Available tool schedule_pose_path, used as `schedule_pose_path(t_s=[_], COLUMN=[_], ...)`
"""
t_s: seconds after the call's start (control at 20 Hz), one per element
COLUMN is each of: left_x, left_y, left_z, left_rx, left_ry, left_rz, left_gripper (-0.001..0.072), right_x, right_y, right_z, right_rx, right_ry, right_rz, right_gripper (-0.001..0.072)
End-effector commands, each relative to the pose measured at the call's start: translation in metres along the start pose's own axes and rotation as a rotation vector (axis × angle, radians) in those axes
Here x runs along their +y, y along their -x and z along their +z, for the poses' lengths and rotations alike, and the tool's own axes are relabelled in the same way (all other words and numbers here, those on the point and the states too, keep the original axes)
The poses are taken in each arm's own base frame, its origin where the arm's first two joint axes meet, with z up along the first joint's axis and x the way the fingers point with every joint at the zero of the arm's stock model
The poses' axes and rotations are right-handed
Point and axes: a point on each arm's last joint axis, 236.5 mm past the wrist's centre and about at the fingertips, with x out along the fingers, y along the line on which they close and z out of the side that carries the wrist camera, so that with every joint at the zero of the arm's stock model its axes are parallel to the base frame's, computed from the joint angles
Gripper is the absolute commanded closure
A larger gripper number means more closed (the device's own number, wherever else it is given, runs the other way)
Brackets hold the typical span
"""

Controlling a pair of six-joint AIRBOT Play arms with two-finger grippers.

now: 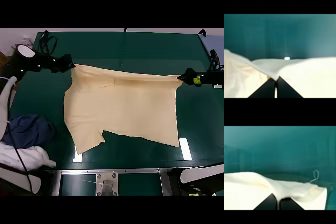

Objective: Fold the shirts.

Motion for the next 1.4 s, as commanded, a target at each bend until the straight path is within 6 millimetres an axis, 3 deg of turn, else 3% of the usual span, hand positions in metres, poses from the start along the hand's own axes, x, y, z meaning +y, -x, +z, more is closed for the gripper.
schedule_pose_path(t_s=[0.0, 0.3, 0.7, 0.85, 1.0, 1.1, 1.35], left_x=[0.030, 0.026, 0.017, 0.026, 0.047, 0.063, 0.078], left_y=[-0.035, -0.027, -0.019, -0.017, -0.009, 0.000, 0.006], left_z=[0.006, 0.039, 0.053, 0.049, 0.023, 0.001, -0.051], left_rx=[-0.052, -0.158, -0.188, -0.164, -0.032, 0.072, 0.291], left_ry=[0.065, 0.044, 0.014, -0.011, -0.015, -0.009, -0.064], left_rz=[0.015, 0.023, 0.018, 0.046, 0.070, 0.087, 0.150], left_gripper=[0.0684, 0.0683, 0.0684, 0.0684, 0.0684, 0.0683, 0.0684], right_x=[-0.022, 0.000, 0.021, 0.015, -0.027, -0.040, -0.036], right_y=[-0.048, -0.032, -0.039, -0.039, -0.021, -0.007, 0.007], right_z=[0.013, 0.081, 0.093, 0.072, 0.032, 0.003, -0.048], right_rx=[0.052, -0.085, -0.124, -0.034, 0.156, 0.288, 0.511], right_ry=[-0.028, 0.059, 0.099, 0.133, 0.143, 0.147, 0.131], right_rz=[0.033, 0.040, 0.044, 0.022, -0.132, -0.163, -0.148], right_gripper=[0.0699, 0.0699, 0.0699, 0.0699, 0.0700, 0.0700, 0.0700])
